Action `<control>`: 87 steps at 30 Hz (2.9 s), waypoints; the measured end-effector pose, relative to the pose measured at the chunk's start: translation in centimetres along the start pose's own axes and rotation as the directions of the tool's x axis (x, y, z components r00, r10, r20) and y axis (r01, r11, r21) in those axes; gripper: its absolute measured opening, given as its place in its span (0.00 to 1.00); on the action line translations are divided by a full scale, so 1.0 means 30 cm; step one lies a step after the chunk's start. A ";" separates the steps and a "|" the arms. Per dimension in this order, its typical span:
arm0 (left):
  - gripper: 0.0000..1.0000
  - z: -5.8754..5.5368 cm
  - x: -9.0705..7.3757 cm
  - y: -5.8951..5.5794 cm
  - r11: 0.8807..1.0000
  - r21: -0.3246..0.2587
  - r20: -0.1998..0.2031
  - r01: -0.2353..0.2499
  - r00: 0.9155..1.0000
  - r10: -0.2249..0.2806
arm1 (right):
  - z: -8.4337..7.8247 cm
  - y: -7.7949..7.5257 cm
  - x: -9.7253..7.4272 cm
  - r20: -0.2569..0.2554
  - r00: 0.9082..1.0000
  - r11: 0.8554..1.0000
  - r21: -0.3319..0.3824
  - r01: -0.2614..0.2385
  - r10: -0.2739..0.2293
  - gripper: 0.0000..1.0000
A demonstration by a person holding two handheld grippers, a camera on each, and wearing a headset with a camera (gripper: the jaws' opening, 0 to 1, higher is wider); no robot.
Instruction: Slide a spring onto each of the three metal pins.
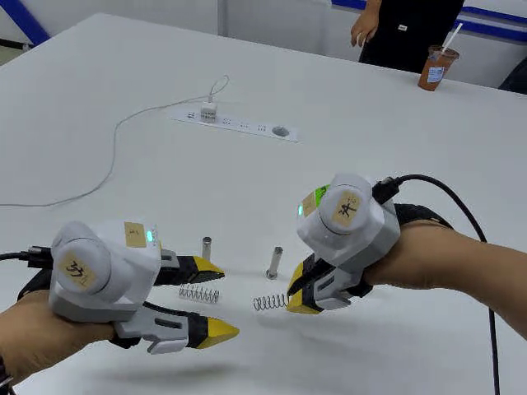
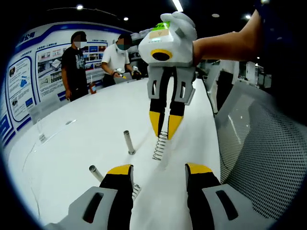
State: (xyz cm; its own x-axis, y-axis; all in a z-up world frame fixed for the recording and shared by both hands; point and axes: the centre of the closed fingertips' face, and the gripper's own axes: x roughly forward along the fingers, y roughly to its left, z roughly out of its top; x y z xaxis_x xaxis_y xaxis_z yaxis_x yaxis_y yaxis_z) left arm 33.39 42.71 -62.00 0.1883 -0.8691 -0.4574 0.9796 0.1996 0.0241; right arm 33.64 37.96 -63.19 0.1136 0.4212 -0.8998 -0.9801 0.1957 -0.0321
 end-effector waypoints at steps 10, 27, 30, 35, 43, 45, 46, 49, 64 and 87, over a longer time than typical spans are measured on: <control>0.36 0.008 0.020 -0.012 0.998 0.048 -0.010 0.036 0.999 -0.035 | 0.067 0.045 -0.030 0.019 1.000 0.999 -0.043 -0.006 0.007 0.11; 0.12 0.027 0.030 -0.030 0.994 0.090 0.005 0.054 0.998 -0.055 | 0.121 0.061 -0.052 0.030 1.000 0.997 -0.073 -0.001 0.003 0.11; 0.12 0.026 0.030 -0.029 0.995 0.088 0.005 0.052 0.999 -0.053 | 0.136 0.059 -0.060 0.048 0.999 0.997 -0.071 0.003 0.001 0.11; 0.12 0.029 0.031 -0.031 0.995 0.089 0.007 0.054 0.998 -0.055 | 0.163 0.059 -0.072 0.078 0.997 0.997 -0.071 0.009 -0.004 0.11; 0.11 0.032 0.032 -0.031 0.995 0.088 0.013 0.054 0.998 -0.055 | 0.197 0.064 -0.079 0.112 0.994 0.997 -0.070 0.011 -0.003 0.11; 0.11 0.034 0.033 -0.030 0.995 0.087 0.016 0.052 0.998 -0.054 | 0.206 0.064 -0.081 0.120 0.993 0.997 -0.073 0.014 -0.006 0.11; 0.11 0.035 0.033 -0.029 0.995 0.087 0.017 0.052 0.998 -0.054 | 0.210 0.063 -0.081 0.122 0.993 0.997 -0.073 0.016 -0.007 0.11; 0.11 0.040 0.032 -0.028 0.995 0.090 0.021 0.050 0.998 -0.052 | 0.221 0.061 -0.084 0.131 0.991 0.997 -0.077 0.019 -0.009 0.11; 0.10 0.049 0.030 -0.030 0.996 0.072 0.048 0.049 0.997 -0.052 | 0.248 0.066 -0.083 0.158 0.987 0.998 -0.065 0.008 0.002 0.12; 0.10 0.063 0.027 -0.018 0.999 0.038 0.075 0.037 0.996 -0.039 | 0.245 0.058 -0.082 0.178 0.984 0.998 -0.056 0.020 -0.010 0.12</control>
State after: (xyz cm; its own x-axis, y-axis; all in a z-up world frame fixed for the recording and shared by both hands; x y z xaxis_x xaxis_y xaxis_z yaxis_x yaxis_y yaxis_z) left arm 33.15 41.05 -60.70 0.1543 -0.9078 -0.3899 0.9878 0.1503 0.0410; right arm 32.84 43.78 -57.83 0.1505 0.5701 -0.8077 -0.9852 0.1544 -0.0746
